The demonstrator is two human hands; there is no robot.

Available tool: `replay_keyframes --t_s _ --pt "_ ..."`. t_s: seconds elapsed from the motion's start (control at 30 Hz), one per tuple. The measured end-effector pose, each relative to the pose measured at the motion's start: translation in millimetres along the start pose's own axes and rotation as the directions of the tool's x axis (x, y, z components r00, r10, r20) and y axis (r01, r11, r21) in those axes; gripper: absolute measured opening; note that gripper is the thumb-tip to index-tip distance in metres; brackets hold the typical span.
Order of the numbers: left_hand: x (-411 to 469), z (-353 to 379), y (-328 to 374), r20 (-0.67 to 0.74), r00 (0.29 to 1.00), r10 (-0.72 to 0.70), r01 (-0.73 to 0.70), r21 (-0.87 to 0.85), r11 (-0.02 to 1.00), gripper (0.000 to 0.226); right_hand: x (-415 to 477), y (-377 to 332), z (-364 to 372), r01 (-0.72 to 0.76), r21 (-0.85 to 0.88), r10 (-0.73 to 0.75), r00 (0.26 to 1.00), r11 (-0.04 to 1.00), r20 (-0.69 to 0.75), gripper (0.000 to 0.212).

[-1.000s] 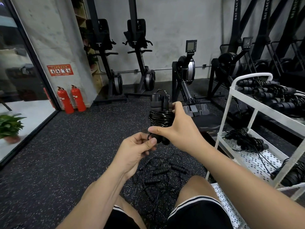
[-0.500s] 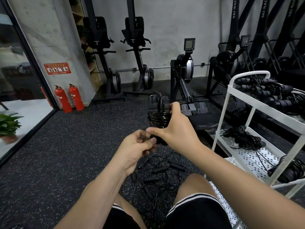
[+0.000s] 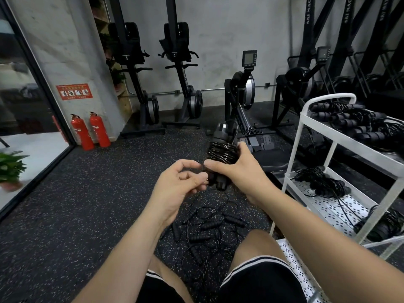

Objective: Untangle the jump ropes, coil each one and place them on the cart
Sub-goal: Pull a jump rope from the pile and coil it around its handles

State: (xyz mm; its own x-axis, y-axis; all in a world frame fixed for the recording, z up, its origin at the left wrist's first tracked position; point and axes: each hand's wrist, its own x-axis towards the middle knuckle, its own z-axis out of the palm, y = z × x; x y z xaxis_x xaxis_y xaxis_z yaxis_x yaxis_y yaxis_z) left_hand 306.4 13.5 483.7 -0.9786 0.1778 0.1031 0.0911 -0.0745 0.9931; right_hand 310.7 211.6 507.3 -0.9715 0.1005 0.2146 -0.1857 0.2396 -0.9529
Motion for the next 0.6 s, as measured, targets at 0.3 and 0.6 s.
replay_keyframes --t_s 0.3,0.6 --pt "2.3 35.4 -19.7 0.028 0.998 0.055 -0.059 0.153 0.986 0.039 -2.2 10.7 -20.2 -0.178 0.253 0.172 0.984 0.951 0.045 0.063" --pt "29.1 107.3 -45.0 0.197 0.98 -0.024 -0.051 0.37 0.928 0.027 -14.2 87.4 -77.2 -0.286 0.254 0.341 0.916 0.924 -0.209 0.084"
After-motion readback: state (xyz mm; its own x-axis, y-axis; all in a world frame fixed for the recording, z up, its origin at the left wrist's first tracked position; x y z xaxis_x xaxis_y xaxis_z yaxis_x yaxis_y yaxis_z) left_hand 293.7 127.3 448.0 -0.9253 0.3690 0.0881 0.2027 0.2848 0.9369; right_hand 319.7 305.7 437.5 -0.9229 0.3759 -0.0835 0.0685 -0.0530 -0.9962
